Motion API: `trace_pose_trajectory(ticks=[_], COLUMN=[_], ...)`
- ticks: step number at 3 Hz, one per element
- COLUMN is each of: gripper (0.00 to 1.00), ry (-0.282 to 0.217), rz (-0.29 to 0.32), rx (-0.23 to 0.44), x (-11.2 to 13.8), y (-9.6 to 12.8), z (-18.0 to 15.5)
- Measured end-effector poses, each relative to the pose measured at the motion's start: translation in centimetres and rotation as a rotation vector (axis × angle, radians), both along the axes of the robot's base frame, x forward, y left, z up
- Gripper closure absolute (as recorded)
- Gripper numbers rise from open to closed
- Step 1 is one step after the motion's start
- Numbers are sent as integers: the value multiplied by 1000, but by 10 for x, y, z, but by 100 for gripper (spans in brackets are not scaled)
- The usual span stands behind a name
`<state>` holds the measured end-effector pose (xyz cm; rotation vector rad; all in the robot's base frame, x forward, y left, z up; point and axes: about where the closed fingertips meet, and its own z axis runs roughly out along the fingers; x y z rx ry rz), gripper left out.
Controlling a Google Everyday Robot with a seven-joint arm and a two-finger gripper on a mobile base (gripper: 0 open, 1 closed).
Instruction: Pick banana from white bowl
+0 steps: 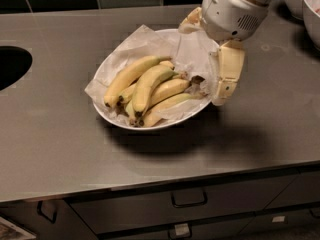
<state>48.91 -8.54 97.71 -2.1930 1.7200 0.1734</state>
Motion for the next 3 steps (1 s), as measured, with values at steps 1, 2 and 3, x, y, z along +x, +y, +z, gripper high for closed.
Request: trace_pose_trajectory(ticks=[1, 2, 3], gripper=[0, 0, 0], ry=[24, -17, -17], rz=[160, 299, 299], rx=[-10, 11, 11], x=[5, 16, 16], y=[38, 86, 86], z=[-6, -1, -1])
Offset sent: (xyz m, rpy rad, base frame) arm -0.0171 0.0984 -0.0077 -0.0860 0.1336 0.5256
